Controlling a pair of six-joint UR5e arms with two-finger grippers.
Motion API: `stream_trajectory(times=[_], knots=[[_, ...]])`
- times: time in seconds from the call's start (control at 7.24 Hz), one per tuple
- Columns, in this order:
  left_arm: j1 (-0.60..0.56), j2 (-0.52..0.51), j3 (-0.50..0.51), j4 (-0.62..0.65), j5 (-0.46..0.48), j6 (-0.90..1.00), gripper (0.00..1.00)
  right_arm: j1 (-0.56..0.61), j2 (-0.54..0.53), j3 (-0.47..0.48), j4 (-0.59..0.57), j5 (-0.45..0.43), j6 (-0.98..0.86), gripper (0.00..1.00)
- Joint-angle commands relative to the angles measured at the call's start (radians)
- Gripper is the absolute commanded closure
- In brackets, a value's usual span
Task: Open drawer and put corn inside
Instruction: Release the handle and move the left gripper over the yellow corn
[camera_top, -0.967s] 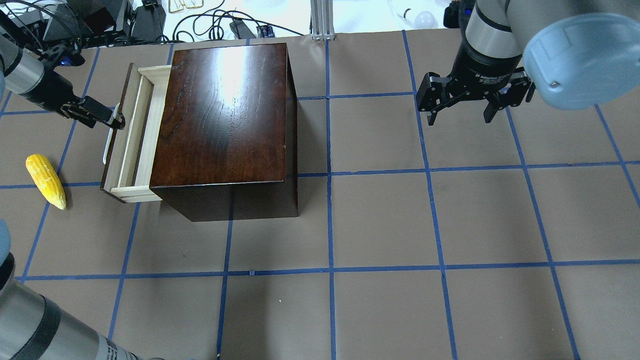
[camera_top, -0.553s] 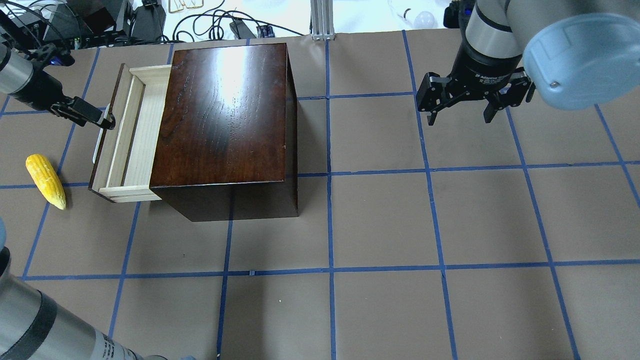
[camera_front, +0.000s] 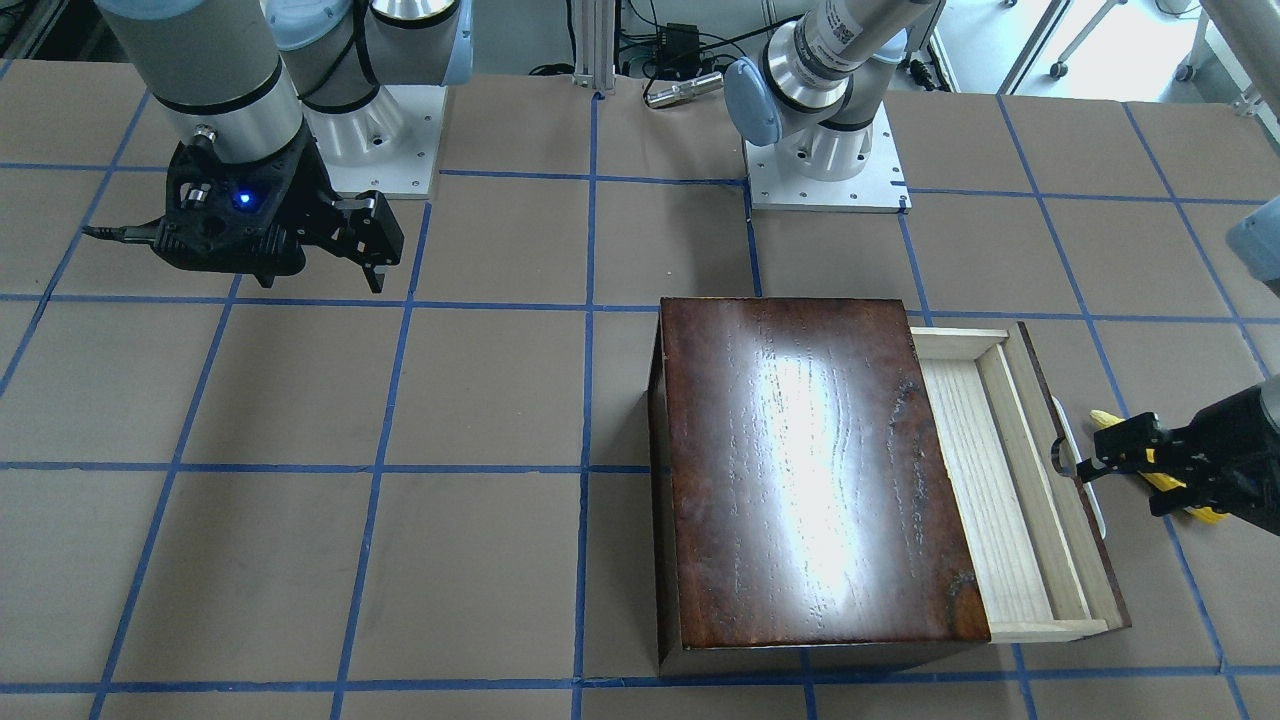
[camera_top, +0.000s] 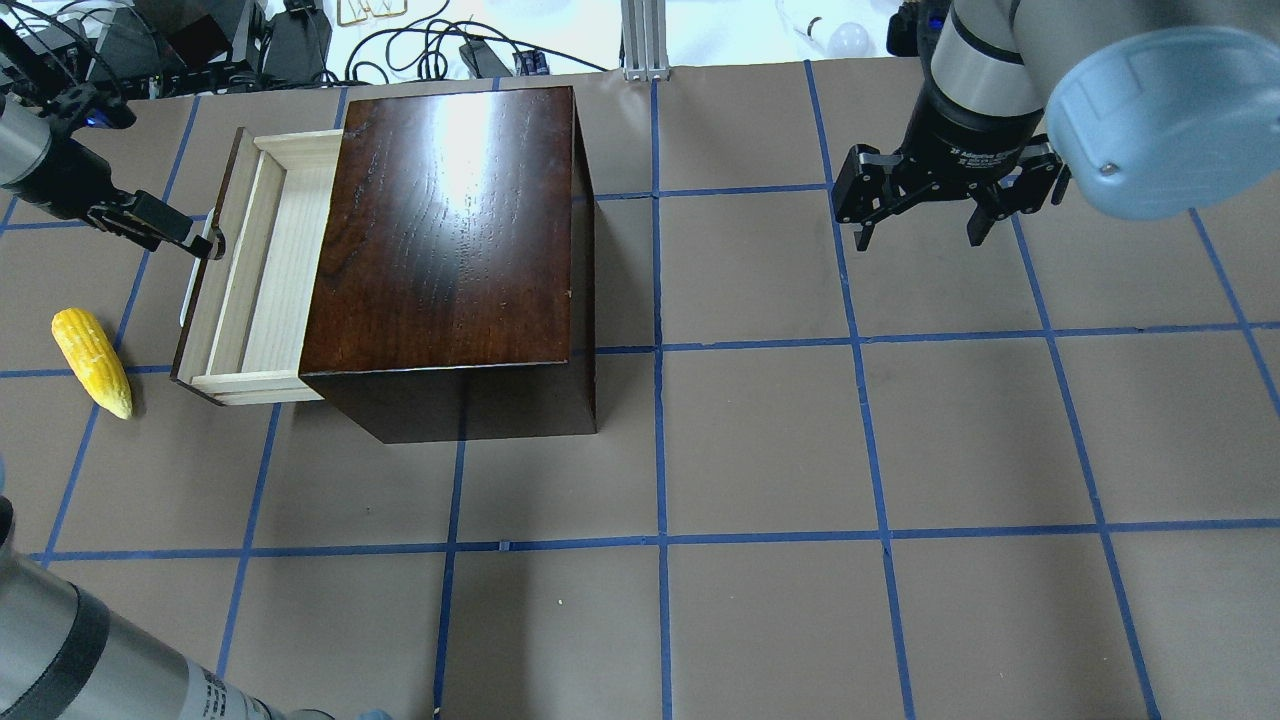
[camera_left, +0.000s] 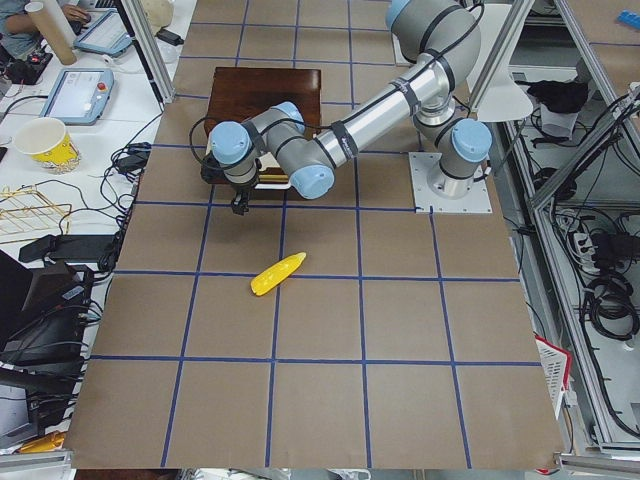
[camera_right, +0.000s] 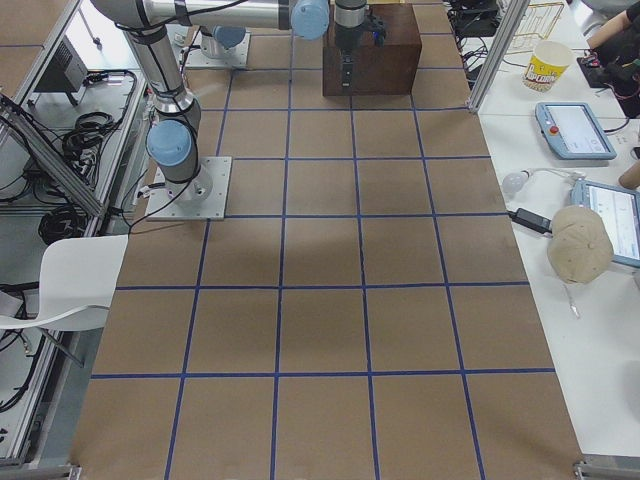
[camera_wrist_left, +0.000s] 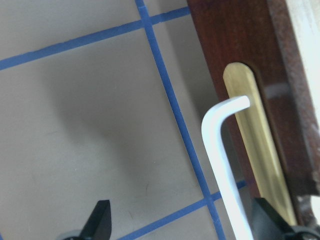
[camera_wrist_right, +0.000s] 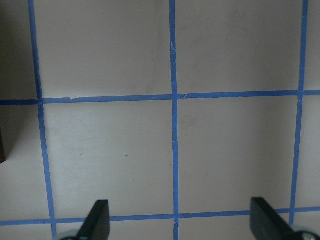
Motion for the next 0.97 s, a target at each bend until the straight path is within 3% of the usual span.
stream_trajectory(times=[0.0,0.28,0.83], knots=[[0.035,0.032,0.028,-0.002,0.098,-0.137,0.0,0.0,0.0,0.0,-0.001,0.0,0.0,0.0],[0.113,0.0,0.032,0.002,0.176,-0.251,0.0,0.0,-0.001,0.0,0.0,0.0,0.0,0.0],[0.164,-0.085,0.019,0.013,0.224,-0.504,0.0,0.0,-0.001,0.0,0.0,0.0,0.0,0.0]])
